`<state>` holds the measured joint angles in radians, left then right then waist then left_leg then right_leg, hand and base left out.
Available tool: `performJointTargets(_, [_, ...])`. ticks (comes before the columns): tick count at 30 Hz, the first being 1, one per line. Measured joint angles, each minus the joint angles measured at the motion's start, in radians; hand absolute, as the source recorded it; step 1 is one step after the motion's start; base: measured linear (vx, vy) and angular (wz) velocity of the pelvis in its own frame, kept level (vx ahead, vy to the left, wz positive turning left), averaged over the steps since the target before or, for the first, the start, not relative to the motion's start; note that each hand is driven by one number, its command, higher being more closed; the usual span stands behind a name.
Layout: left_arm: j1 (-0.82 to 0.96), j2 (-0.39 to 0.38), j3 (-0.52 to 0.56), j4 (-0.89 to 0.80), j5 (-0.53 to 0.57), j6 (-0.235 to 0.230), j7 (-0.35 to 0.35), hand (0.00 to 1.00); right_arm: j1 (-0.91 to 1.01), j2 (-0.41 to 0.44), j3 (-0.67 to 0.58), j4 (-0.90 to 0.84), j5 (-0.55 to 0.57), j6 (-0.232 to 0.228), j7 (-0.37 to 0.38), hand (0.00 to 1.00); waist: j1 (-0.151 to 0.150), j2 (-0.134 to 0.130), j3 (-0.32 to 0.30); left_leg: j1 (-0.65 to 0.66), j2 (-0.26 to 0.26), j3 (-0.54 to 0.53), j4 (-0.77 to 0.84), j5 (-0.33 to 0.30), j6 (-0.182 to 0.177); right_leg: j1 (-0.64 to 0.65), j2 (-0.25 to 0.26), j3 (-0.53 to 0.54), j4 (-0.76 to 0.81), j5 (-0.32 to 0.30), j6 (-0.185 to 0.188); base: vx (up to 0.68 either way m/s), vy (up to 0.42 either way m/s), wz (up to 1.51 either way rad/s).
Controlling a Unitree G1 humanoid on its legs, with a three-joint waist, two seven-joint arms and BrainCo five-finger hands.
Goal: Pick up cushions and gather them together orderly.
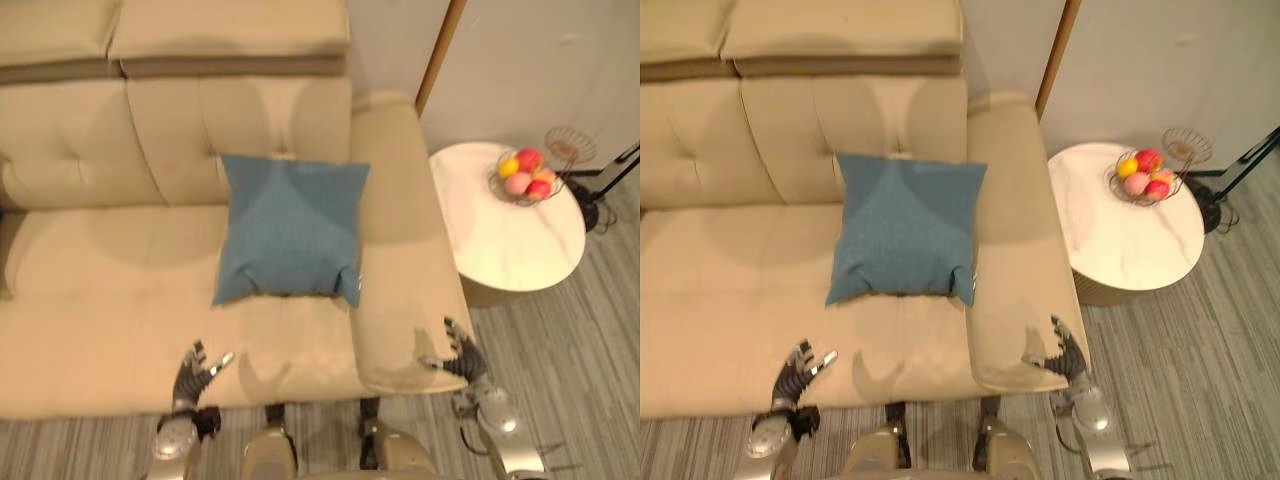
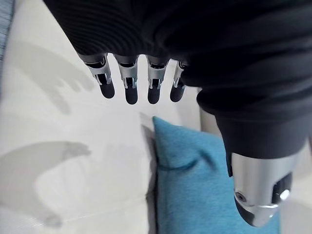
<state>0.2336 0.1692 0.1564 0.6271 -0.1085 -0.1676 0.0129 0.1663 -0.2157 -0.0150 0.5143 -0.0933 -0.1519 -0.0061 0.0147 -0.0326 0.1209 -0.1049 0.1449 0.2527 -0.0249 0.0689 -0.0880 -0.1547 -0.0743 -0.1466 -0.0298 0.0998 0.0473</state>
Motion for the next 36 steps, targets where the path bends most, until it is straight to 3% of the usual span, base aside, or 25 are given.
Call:
performJointTargets(6, [0.039, -0.018, -0.043, 0.115, 0.084, 0.013, -0.037, 0.00, 0.044, 0.000, -0.029, 0.160, -0.072, 0.008, 0.013, 0.00, -0.003, 0.012, -0.064, 0.107, -0.027, 0.049, -0.026, -0.029, 0.007, 0.062, -0.018, 0.056, -0.011, -0.008, 0.026, 0.05, 0.048, -0.26])
performJointTargets(10, [0.024, 0.015, -0.059, 0.117, 0.104, 0.013, -0.036, 0.00, 0.016, 0.001, -0.027, 0.211, -0.079, 0.008, 0.010, 0.00, -0.005, -0.002, -0.058, 0.078, -0.033, 0.096, 0.015, -0.041, 0.020, 0.002, -0.021, 0.116, 0.043, 0.007, 0.037, -0.01, 0.031, -0.43])
performJointTargets(11, [0.004, 0.030, -0.069, 0.098, 0.104, 0.013, -0.035, 0.00, 0.006, -0.004, -0.022, 0.212, -0.077, 0.008, 0.008, 0.00, -0.005, -0.010, -0.046, 0.026, -0.033, 0.100, 0.092, -0.061, 0.058, -0.062, -0.034, 0.132, 0.111, 0.022, 0.056, -0.04, 0.038, -0.35])
performJointTargets(12, [0.000, 0.032, -0.069, 0.081, 0.104, 0.013, -0.034, 0.00, 0.004, -0.008, -0.018, 0.212, -0.076, 0.009, 0.008, 0.00, -0.007, -0.009, -0.042, 0.007, -0.033, 0.099, 0.116, -0.065, 0.065, -0.080, -0.033, 0.135, 0.123, 0.036, 0.076, -0.09, 0.049, -0.43])
performJointTargets(13, [-0.001, 0.030, -0.067, 0.048, 0.103, 0.008, -0.033, 0.00, -0.012, -0.015, -0.013, 0.216, -0.076, 0.012, 0.009, 0.00, -0.003, 0.011, -0.027, -0.011, -0.003, 0.104, 0.130, -0.077, 0.079, -0.092, -0.026, 0.134, 0.173, 0.016, 0.109, -0.16, 0.011, -0.16])
performJointTargets(14, [-0.013, 0.032, -0.070, 0.040, 0.103, 0.005, -0.033, 0.00, -0.021, -0.009, -0.008, 0.223, -0.075, 0.019, 0.008, 0.00, -0.016, 0.014, -0.004, -0.013, -0.002, 0.099, 0.151, -0.079, 0.078, -0.141, -0.041, 0.123, 0.420, -0.120, 0.083, -0.19, -0.019, 0.14])
performJointTargets(15, [-0.017, 0.042, -0.073, 0.035, 0.102, 0.006, -0.031, 0.00, -0.015, -0.003, 0.008, 0.237, -0.075, 0.024, 0.010, 0.00, -0.031, 0.016, 0.005, -0.014, -0.009, 0.075, 0.166, -0.080, 0.080, -0.159, -0.052, 0.116, 0.658, -0.222, 0.085, -0.15, -0.050, 0.52])
performJointTargets(16, [-0.015, 0.045, -0.074, 0.032, 0.102, 0.009, -0.029, 0.00, -0.009, 0.008, 0.019, 0.253, -0.075, 0.024, 0.010, 0.00, -0.034, 0.005, 0.004, -0.010, -0.014, 0.056, 0.182, -0.079, 0.081, -0.133, -0.050, 0.118, 0.783, -0.276, 0.107, -0.13, -0.104, 0.58])
performJointTargets(17, [-0.009, 0.043, -0.072, 0.019, 0.100, 0.012, -0.021, 0.00, -0.008, 0.016, 0.023, 0.256, -0.075, 0.024, 0.010, 0.00, -0.025, -0.016, 0.003, -0.030, -0.023, 0.048, 0.210, -0.075, 0.081, -0.071, -0.053, 0.120, 0.800, -0.307, 0.130, -0.11, -0.115, 0.36])
performJointTargets(18, [-0.006, 0.040, -0.069, 0.010, 0.097, 0.015, -0.014, 0.00, -0.009, 0.016, 0.023, 0.256, -0.075, 0.024, 0.010, 0.00, -0.019, -0.023, 0.004, -0.049, -0.023, 0.047, 0.228, -0.075, 0.081, -0.049, -0.052, 0.120, 0.771, -0.337, 0.128, -0.15, -0.128, 0.08])
performJointTargets(19, [-0.004, 0.032, -0.064, -0.008, 0.082, 0.017, -0.007, 0.00, -0.032, 0.011, 0.021, 0.255, -0.075, 0.024, 0.007, 0.00, 0.001, -0.028, 0.002, -0.101, -0.014, 0.047, 0.258, -0.066, 0.080, -0.037, -0.043, 0.120, 0.680, -0.387, 0.099, -0.24, -0.127, -0.08])
performJointTargets(20, [-0.006, 0.005, -0.064, -0.033, 0.070, 0.018, -0.005, 0.00, -0.064, 0.002, 0.011, 0.244, -0.073, 0.024, -0.005, 0.00, 0.010, -0.018, 0.009, -0.155, 0.009, 0.043, 0.269, -0.038, 0.066, -0.019, -0.013, 0.100, 0.542, -0.411, 0.041, -0.27, -0.129, -0.11])
performJointTargets(21, [-0.008, -0.007, -0.067, -0.041, 0.070, 0.018, -0.006, 0.00, -0.075, -0.003, 0.010, 0.236, -0.071, 0.023, -0.012, 0.00, 0.014, -0.003, 0.018, -0.175, 0.021, 0.037, 0.269, -0.026, 0.056, -0.009, 0.002, 0.091, 0.491, -0.411, 0.004, -0.39, -0.139, 0.04])
performJointTargets(22, [-0.017, -0.042, -0.075, -0.046, 0.061, 0.020, -0.005, 0.00, -0.102, -0.020, 0.004, 0.230, -0.066, 0.023, -0.017, 0.00, 0.010, 0.057, 0.053, -0.205, 0.057, 0.004, 0.258, 0.001, 0.029, -0.006, 0.053, 0.065, 0.436, -0.357, -0.030, -0.42, -0.108, 0.16])
performJointTargets(23, [-0.008, -0.056, -0.078, -0.050, 0.044, 0.024, -0.006, 0.00, -0.107, -0.023, 0.003, 0.230, -0.065, 0.030, -0.017, 0.00, 0.008, 0.080, 0.069, -0.201, 0.073, -0.013, 0.200, 0.022, -0.002, -0.011, 0.079, 0.048, 0.418, -0.329, -0.051, -0.43, -0.088, 0.25])
performJointTargets(24, [-0.002, -0.056, -0.078, -0.050, 0.036, 0.028, -0.006, 0.00, -0.107, -0.022, 0.002, 0.228, -0.063, 0.032, -0.017, 0.00, 0.003, 0.080, 0.069, -0.191, 0.071, -0.015, 0.171, 0.012, -0.015, -0.011, 0.077, 0.036, 0.411, -0.320, -0.061, -0.39, -0.086, 0.45])
performJointTargets(25, [0.006, -0.054, -0.077, -0.055, 0.029, 0.029, -0.006, 0.00, -0.088, -0.017, -0.013, 0.213, -0.061, 0.033, -0.019, 0.00, -0.002, 0.059, 0.075, -0.182, 0.057, -0.015, 0.160, -0.007, -0.037, -0.016, 0.058, 0.015, 0.392, -0.313, -0.084, -0.34, -0.099, 0.46])
performJointTargets(28, [0.024, -0.054, -0.077, -0.068, 0.029, 0.029, -0.011, 0.00, -0.071, -0.008, -0.068, 0.204, -0.054, 0.038, -0.038, 0.00, 0.002, 0.037, 0.074, -0.208, 0.038, -0.005, 0.438, -0.084, 0.058, -0.055, 0.023, 0.004, 0.385, -0.283, -0.098, -0.23, -0.077, 0.20])
performJointTargets(30, [0.034, -0.054, -0.079, -0.069, 0.029, 0.031, -0.013, 0.00, -0.061, -0.008, -0.076, 0.204, -0.054, 0.041, -0.037, 0.00, -0.001, 0.049, 0.067, -0.153, 0.036, -0.006, 0.497, -0.164, 0.041, -0.062, 0.024, 0.004, 0.356, -0.252, -0.092, -0.14, 0.004, 0.03])
performJointTargets(33, [0.029, -0.057, -0.079, -0.069, 0.030, 0.031, -0.014, 0.00, -0.041, -0.007, -0.093, 0.206, -0.055, 0.042, -0.034, 0.00, -0.004, 0.073, 0.049, -0.014, 0.009, -0.011, 0.309, -0.213, 0.023, -0.061, 0.027, -0.003, 0.286, -0.197, -0.065, -0.09, 0.085, 0.11])
performJointTargets(34, [0.015, -0.056, -0.076, -0.063, 0.034, 0.032, -0.014, 0.00, -0.034, 0.000, -0.120, 0.216, -0.056, 0.046, -0.035, 0.00, -0.015, 0.088, 0.029, 0.044, -0.017, -0.016, 0.146, -0.172, -0.011, -0.055, 0.024, -0.013, 0.231, -0.151, -0.044, -0.05, 0.124, 0.22])
performJointTargets(36, [0.012, -0.051, -0.077, -0.062, 0.041, 0.030, -0.014, 0.00, -0.028, 0.001, -0.135, 0.217, -0.056, 0.045, -0.033, 0.00, -0.029, 0.079, 0.012, 0.056, -0.041, -0.026, 0.066, -0.128, 0.002, -0.030, 0.019, -0.022, 0.139, -0.089, -0.033, -0.03, 0.112, 0.18])
